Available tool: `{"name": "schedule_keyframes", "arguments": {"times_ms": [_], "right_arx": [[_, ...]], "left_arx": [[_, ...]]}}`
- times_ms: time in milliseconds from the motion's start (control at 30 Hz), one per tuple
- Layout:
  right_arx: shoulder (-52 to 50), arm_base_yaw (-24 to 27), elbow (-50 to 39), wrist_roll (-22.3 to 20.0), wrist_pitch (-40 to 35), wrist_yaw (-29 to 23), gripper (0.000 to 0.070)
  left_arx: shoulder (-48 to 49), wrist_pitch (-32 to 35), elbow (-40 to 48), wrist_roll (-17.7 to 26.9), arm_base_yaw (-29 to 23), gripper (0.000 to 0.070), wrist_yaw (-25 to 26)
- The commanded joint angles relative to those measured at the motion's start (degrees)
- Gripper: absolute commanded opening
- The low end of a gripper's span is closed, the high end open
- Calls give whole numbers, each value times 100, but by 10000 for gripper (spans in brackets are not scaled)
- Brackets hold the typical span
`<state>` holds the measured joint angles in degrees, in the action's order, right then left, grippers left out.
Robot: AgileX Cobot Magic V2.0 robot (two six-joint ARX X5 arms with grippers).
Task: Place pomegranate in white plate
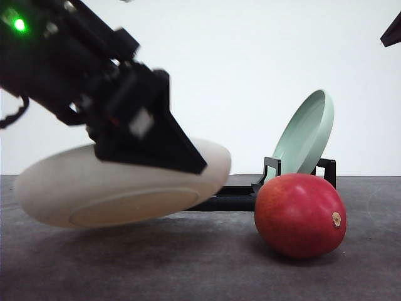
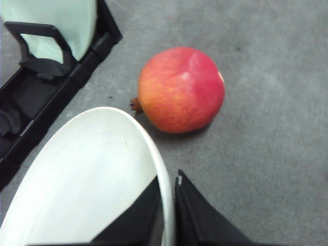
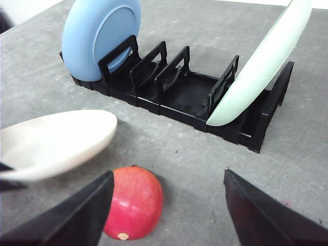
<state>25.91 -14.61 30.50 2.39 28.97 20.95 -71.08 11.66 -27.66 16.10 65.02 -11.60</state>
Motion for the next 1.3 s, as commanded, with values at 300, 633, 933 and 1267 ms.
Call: {"name": "schedule_keyframes", "arguments": {"times_ms": [300, 633, 933, 1267], "right_arx": [[17, -24, 81, 59, -46, -2, 429], [17, -24, 81, 57, -46, -20, 429], [17, -24, 81, 59, -47, -17, 429], [17, -24, 81, 94, -9, 9, 429]], "left_arx": [[-762, 287, -24, 298, 302, 10, -339], [-671, -62, -210, -1076, 325, 392, -331], [192, -2283, -1073, -3050, -252, 394, 1299], [1554, -3739, -1130, -3363, -1994, 393, 1460]]}}
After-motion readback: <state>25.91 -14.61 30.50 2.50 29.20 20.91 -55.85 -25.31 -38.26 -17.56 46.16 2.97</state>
